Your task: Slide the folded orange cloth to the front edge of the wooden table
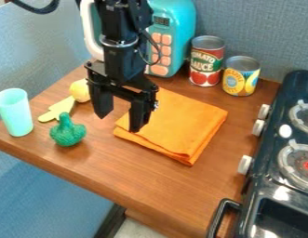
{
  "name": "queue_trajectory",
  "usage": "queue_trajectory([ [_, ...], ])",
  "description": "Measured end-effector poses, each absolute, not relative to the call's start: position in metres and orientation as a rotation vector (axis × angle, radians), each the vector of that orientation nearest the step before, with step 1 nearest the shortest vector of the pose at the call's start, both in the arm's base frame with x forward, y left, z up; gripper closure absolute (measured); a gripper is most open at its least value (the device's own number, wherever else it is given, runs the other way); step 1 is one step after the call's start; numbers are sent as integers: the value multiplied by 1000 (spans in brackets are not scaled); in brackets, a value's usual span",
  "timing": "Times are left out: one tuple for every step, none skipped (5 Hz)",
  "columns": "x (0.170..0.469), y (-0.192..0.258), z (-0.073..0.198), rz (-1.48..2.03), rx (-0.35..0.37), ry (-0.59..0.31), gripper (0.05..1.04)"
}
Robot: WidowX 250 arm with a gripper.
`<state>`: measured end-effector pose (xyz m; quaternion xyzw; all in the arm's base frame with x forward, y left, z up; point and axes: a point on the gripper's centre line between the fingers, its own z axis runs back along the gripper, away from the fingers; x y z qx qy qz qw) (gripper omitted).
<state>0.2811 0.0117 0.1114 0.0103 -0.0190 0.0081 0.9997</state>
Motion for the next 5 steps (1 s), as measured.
queue_trajectory([
  [281, 11, 105, 14, 17, -17, 83],
  [307, 0, 91, 12, -61, -33, 83],
  [334, -7, 89, 0, -109, -74, 83],
  [352, -3, 84, -4, -79, -116, 83],
  [370, 4, 78, 10, -35, -235, 83],
])
